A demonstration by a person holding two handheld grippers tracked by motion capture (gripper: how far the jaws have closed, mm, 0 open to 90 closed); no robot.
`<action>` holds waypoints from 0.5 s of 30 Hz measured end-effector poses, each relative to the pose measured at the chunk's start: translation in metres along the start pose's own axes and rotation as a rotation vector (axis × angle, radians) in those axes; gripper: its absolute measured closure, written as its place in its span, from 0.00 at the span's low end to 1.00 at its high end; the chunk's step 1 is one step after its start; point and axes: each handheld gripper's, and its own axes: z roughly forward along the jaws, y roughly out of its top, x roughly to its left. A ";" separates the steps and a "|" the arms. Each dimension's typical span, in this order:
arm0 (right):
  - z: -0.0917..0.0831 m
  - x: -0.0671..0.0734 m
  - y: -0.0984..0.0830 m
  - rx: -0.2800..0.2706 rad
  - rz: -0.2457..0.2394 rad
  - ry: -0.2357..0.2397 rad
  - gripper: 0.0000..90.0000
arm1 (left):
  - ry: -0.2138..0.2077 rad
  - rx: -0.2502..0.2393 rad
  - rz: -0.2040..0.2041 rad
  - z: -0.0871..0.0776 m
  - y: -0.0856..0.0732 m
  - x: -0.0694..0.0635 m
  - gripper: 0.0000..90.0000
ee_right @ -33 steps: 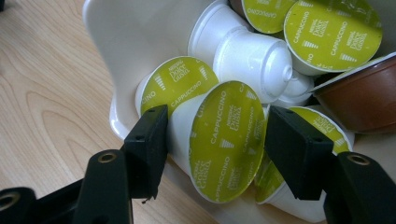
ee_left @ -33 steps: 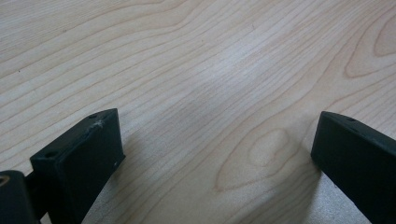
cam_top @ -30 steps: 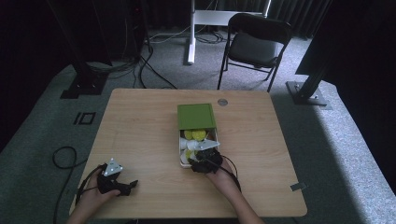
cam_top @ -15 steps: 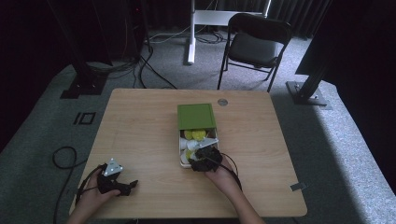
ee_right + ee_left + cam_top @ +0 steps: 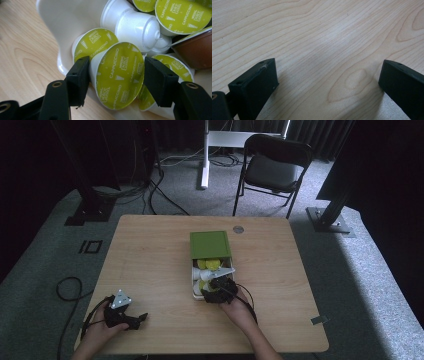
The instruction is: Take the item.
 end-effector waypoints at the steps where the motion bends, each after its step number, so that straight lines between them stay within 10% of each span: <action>1: -0.003 -0.001 0.000 -0.008 0.000 -0.001 0.44 | 0.000 0.000 0.000 0.000 0.000 0.000 0.03; 15: -0.037 -0.009 0.013 -0.088 0.015 0.008 0.44 | 0.000 0.000 0.000 0.000 0.000 0.000 0.03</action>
